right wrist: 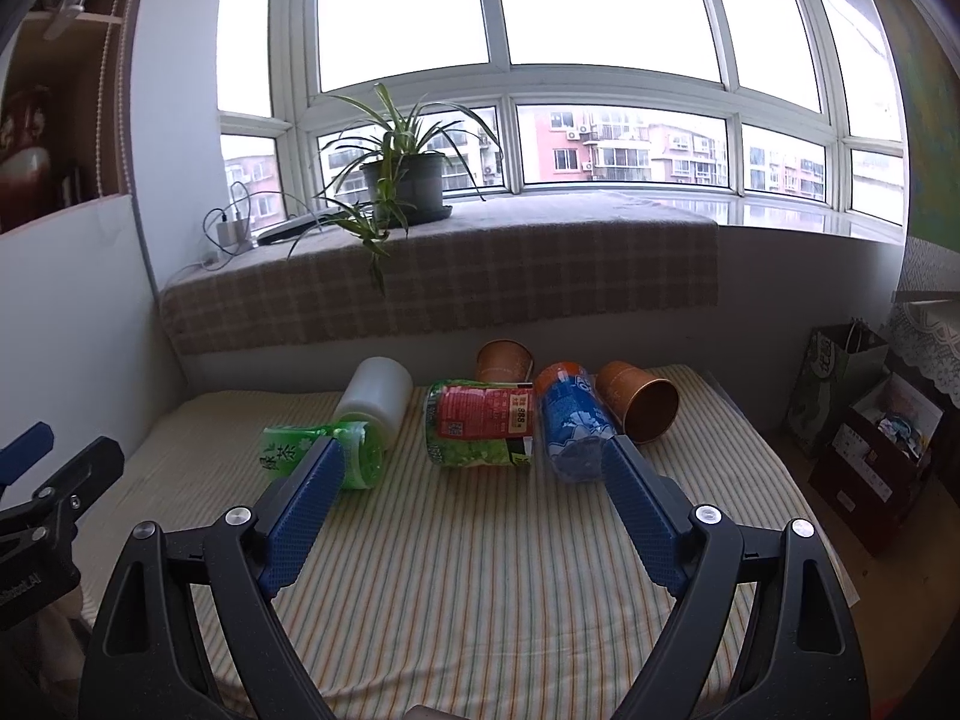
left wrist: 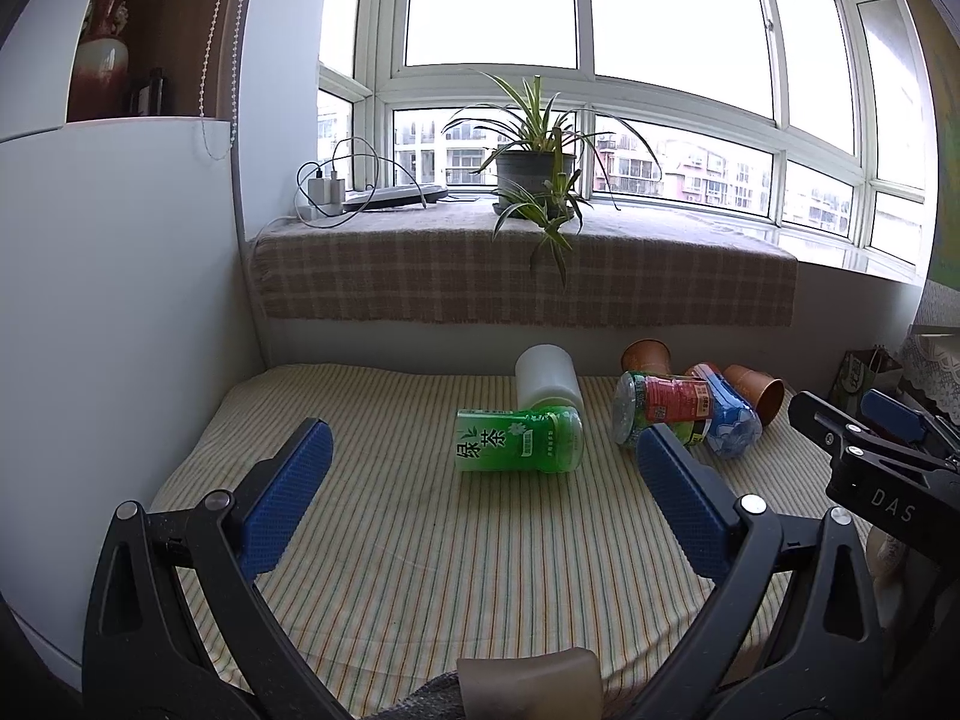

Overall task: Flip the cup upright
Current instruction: 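Move the right gripper toward the white cup lying on its side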

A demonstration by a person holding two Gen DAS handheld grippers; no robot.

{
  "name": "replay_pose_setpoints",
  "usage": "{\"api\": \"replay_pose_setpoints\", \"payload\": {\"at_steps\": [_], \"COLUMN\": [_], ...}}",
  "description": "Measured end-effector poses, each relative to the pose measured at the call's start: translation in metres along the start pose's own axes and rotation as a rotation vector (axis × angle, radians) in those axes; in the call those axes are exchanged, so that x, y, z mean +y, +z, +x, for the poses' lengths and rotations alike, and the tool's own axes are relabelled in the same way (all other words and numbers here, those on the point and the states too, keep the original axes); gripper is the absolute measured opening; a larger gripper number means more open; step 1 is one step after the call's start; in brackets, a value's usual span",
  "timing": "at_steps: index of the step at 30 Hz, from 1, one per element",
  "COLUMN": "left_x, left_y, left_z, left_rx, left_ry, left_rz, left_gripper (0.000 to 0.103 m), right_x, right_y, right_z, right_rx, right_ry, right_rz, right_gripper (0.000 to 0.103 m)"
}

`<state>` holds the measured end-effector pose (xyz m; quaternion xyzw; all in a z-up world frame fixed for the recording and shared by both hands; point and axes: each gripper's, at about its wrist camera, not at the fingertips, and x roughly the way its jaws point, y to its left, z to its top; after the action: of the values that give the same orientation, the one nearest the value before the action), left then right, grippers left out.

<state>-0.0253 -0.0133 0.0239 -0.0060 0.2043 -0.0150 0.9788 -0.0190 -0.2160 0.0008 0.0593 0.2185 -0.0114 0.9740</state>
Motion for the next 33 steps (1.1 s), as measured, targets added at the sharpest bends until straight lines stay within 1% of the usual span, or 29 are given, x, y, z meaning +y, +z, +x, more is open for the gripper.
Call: {"api": "replay_pose_setpoints", "payload": {"at_steps": [6,12,19,23,25,28,33], "left_x": [0.006,0.013,0.019,0.023,0.026,0.033,0.045], "left_y": [0.004,0.004,0.005,0.004,0.003,0.0,-0.01], "left_z": [0.009,0.026,0.041,0.047,0.05,0.053,0.058], "left_rx": [0.01,0.037,0.051,0.061,0.064,0.074,0.114], "left_ry": [-0.005,-0.009,0.0,0.009,0.014,0.02,0.023], "left_rz": [-0.01,-0.013,-0.012,-0.009,-0.012,-0.023,-0.039], "left_gripper": [0.103,0.103,0.103,0.103,0.103,0.103,0.103], "right_x": [0.006,0.012,0.017,0.021,0.023,0.026,0.027], "right_y": [0.002,0.005,0.01,0.016,0.019,0.025,0.039], "right_z": [0.014,0.031,0.054,0.067,0.078,0.098,0.14], "right_rx": [0.029,0.061,0.108,0.123,0.148,0.204,0.321], "right_ry": [0.02,0.038,0.079,0.088,0.106,0.157,0.222], "right_rz": [0.004,-0.003,0.012,0.007,0.003,0.007,0.044], "right_gripper": [0.087,0.087,0.087,0.087,0.087,0.087,0.087]}}
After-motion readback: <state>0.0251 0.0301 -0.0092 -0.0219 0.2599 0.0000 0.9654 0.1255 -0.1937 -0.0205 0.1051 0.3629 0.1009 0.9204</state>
